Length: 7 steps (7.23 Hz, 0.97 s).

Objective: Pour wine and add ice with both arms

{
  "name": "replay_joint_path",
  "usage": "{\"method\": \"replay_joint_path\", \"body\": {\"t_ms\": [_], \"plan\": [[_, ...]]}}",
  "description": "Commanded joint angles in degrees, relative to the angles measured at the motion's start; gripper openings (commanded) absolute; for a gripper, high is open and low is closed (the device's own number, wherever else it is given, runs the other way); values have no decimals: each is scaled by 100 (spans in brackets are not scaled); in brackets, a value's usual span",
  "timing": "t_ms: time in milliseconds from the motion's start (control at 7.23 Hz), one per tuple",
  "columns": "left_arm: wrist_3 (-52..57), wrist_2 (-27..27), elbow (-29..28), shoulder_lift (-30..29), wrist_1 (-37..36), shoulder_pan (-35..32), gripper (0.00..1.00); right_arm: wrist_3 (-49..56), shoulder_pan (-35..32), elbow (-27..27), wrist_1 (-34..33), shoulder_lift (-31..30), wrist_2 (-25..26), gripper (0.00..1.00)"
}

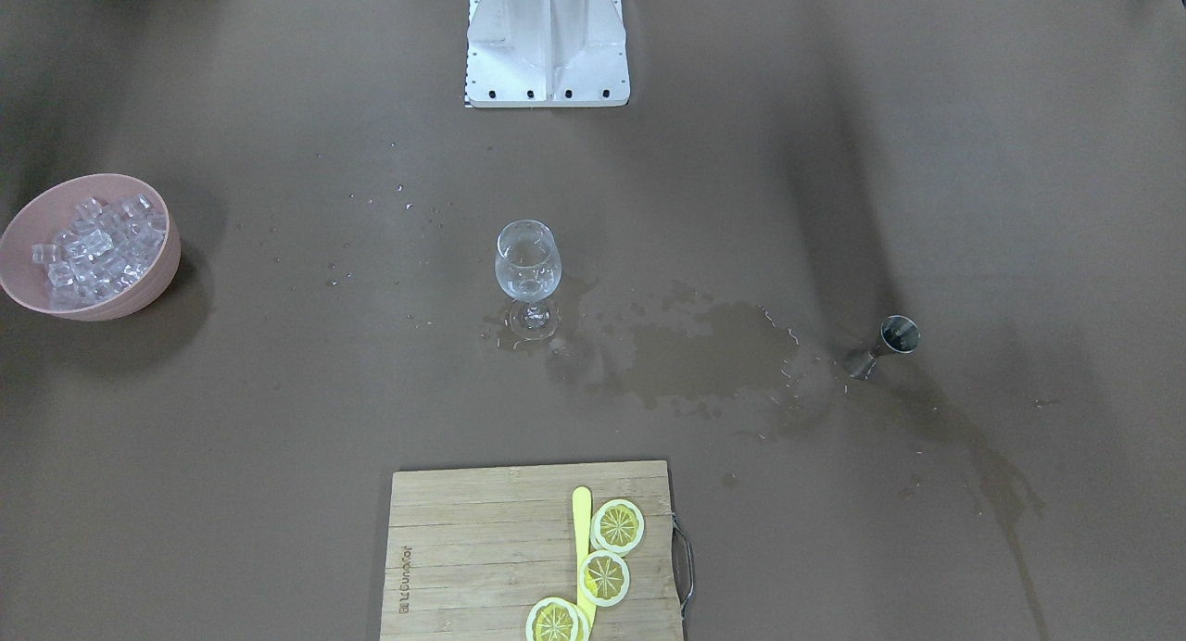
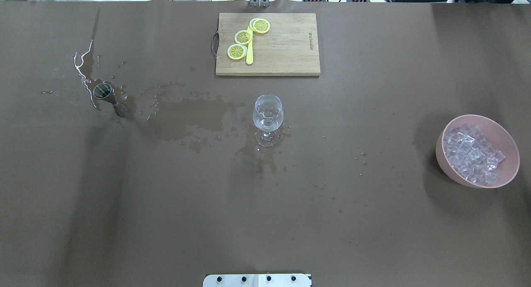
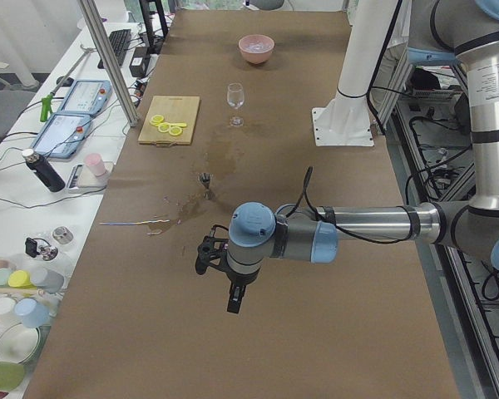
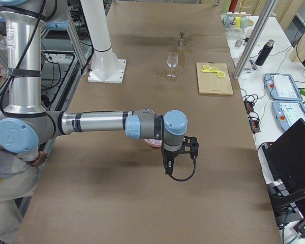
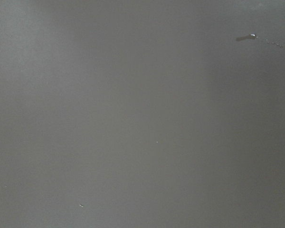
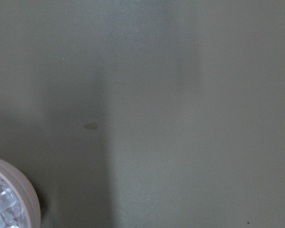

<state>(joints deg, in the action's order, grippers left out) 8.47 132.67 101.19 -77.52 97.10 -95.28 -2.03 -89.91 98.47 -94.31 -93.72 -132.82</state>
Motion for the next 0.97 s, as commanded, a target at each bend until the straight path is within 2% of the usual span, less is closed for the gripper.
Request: {"method": "replay_joint_path", "body": {"t_ms": [0,415,830], "plan": [[14,22,-3,52,2,1,99,10,9,5,0,-129,-42,100],[32,40,-38,70,37,1,99,-8,26,-12,0,-77,-42,100],[-47,84,181,52,54,10,99,-8,26,-47,-9,-59,-252,100]]}}
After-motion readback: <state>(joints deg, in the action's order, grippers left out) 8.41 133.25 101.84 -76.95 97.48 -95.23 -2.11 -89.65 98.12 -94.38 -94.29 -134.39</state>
